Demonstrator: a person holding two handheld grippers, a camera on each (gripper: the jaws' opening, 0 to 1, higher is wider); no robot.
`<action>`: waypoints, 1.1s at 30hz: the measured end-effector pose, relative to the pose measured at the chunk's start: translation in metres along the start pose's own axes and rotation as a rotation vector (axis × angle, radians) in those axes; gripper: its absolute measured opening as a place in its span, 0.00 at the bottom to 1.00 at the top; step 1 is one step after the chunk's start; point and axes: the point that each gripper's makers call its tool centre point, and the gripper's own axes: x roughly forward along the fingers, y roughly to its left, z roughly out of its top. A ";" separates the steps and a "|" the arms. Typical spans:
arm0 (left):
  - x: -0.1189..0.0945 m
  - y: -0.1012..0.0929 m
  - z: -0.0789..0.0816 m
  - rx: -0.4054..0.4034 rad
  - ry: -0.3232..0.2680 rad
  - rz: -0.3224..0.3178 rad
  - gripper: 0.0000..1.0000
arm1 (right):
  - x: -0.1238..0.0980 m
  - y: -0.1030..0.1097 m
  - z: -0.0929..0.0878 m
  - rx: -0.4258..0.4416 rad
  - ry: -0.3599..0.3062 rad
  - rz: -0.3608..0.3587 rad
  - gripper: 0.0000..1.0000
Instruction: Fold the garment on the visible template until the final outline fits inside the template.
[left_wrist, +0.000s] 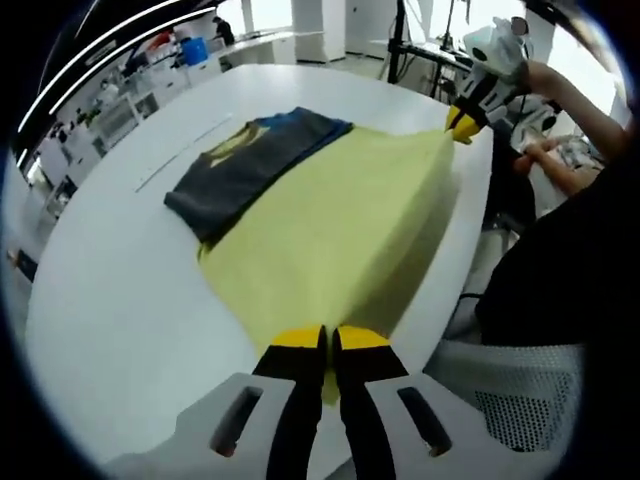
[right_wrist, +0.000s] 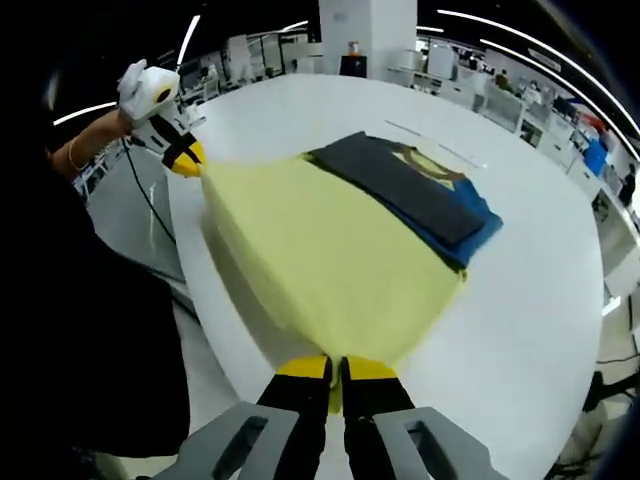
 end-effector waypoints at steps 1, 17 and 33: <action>-0.002 0.000 0.001 -0.001 0.002 0.003 0.01 | -0.002 0.002 0.000 0.001 0.005 0.004 0.00; -0.040 -0.010 0.014 -0.003 0.015 0.002 0.01 | -0.035 0.016 0.015 -0.035 0.029 0.013 0.00; -0.058 -0.006 0.022 0.046 0.035 0.004 0.01 | -0.053 0.016 0.031 -0.101 0.029 0.013 0.00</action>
